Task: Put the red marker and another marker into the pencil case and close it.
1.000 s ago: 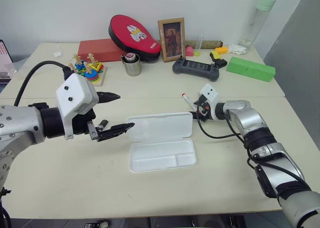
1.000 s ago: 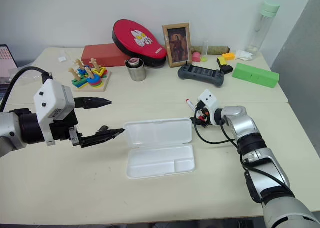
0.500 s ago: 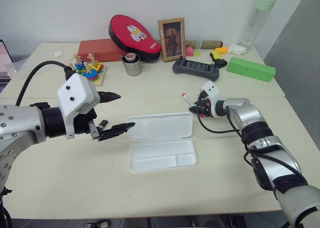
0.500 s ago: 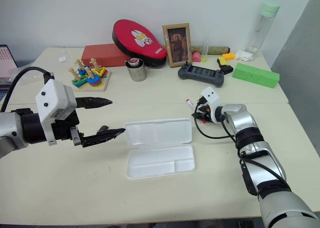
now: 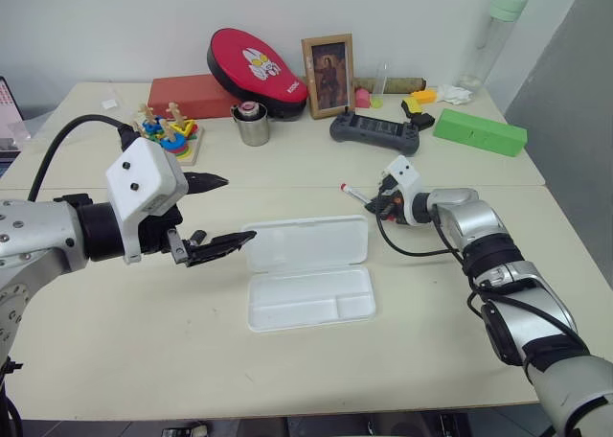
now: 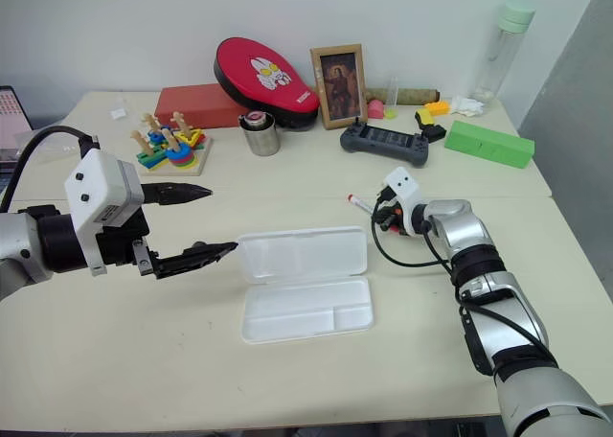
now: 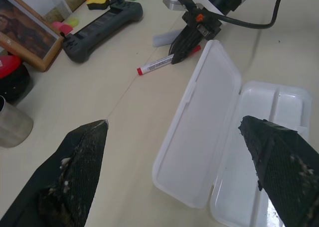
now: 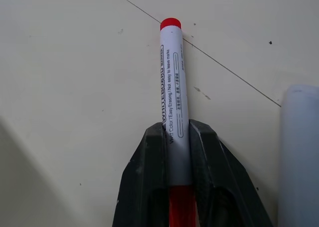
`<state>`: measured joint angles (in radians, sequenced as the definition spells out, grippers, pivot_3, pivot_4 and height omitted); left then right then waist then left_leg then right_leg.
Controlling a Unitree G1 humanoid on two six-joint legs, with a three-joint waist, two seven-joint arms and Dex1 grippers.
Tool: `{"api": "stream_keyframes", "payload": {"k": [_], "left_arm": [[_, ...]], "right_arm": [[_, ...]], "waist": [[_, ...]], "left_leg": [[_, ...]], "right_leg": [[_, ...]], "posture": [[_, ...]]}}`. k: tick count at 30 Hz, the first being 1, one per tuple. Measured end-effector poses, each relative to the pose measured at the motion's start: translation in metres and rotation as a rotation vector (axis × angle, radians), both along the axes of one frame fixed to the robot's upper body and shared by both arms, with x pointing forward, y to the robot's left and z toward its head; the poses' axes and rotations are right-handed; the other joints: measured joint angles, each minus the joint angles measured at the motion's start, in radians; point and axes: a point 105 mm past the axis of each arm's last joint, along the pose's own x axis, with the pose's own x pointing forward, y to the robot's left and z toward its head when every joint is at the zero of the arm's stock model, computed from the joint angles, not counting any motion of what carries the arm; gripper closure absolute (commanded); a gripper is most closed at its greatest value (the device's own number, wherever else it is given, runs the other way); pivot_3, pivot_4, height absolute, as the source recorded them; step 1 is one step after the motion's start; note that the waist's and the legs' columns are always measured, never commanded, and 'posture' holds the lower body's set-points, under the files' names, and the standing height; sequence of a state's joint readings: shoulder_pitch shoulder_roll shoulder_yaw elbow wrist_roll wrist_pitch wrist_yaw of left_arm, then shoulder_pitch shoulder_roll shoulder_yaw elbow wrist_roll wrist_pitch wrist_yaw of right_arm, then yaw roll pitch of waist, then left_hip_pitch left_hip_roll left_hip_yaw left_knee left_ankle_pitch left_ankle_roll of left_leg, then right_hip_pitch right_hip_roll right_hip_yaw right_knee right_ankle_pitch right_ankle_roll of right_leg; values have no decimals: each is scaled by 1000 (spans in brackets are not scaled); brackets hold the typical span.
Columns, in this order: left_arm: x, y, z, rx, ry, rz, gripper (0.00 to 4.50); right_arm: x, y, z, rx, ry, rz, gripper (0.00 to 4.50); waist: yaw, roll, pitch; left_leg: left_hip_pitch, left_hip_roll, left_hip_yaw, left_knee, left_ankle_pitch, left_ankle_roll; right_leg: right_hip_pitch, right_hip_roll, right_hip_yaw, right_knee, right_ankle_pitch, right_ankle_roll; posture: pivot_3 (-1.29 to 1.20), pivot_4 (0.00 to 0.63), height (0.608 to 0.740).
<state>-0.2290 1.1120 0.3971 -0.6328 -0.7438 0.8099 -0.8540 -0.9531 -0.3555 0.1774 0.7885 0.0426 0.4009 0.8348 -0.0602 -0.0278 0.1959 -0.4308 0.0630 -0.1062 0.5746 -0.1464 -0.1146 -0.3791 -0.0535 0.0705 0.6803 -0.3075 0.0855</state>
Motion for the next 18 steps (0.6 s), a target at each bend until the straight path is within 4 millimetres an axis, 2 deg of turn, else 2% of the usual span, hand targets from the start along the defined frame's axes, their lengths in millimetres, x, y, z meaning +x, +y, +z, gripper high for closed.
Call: {"api": "stream_keyframes", "payload": {"k": [8,10,13,15,18], "left_arm": [[1,0,1,-4,-8,0,0],[2,1,0,-6,-8,7,0],[3,3,0,-4,-12,20,0],[4,5,-1,-5,-9,28,0],[5,6,-1,-5,-9,34,0]], "right_arm": [[-4,-1,7,-5,-33,44,4236],[-6,-3,24,18,-75,71,4236],[-12,-7,65,46,-176,115,4236],[-23,-4,86,48,-221,179,4236],[-49,4,101,55,-249,315,4236]], "waist": [[2,1,1],[2,3,3],[2,3,3],[2,4,3],[3,3,3]], "left_leg": [[0,0,0,0,0,0],[-1,0,0,0,0,0],[-1,0,0,0,0,0],[-1,0,0,-1,0,0],[-1,0,0,-1,0,0]], "right_leg": [[0,0,0,0,0,0],[-1,0,0,0,0,0],[-1,0,0,0,0,0],[-1,0,0,0,0,0],[-1,0,0,0,0,0]], "posture": [[0,150,740],[0,150,740],[0,150,740],[0,150,740],[0,150,740]]}}
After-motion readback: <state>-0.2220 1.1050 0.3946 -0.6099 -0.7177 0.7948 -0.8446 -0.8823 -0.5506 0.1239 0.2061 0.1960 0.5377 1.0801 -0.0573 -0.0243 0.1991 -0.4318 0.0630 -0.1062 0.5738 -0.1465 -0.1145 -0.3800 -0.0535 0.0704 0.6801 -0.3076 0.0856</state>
